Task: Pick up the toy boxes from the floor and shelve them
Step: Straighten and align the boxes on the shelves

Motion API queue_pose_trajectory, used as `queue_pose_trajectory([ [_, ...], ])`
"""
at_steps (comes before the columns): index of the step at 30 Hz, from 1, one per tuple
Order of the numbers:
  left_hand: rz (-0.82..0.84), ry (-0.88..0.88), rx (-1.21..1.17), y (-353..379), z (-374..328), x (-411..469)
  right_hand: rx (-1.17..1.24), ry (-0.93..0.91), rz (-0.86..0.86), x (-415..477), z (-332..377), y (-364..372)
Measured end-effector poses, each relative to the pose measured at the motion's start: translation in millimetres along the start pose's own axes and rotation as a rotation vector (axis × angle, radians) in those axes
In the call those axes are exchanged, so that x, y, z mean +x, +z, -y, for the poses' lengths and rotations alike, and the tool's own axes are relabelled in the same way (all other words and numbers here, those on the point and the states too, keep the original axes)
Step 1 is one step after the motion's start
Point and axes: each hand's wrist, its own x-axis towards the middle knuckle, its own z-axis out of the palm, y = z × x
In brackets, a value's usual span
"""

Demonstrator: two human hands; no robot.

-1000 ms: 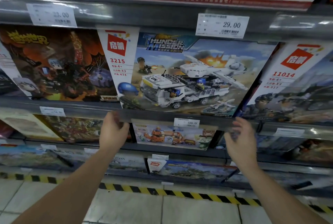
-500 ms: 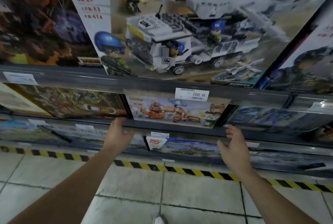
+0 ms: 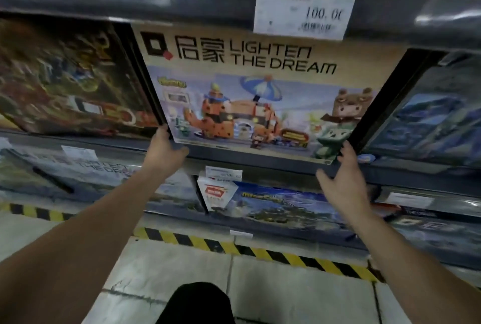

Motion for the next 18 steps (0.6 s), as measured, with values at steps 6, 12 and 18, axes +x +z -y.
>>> queue_pose_trajectory([
  [6, -0.124, 0.137, -0.067, 31.7, 36.7, 32.7, 0.055, -0.105, -0.262, 15.6, -31.9, 34.8],
  [12, -0.231, 0.233, -0.089, 46.7, 49.5, 47.8, -0.08, -0.093, -0.229, 27.4, -37.2, 42.6],
  [18, -0.272, 0.267, -0.055, 48.2, 51.8, 43.4, -0.039, -0.12, -0.259, 27.2, -41.1, 44.1],
])
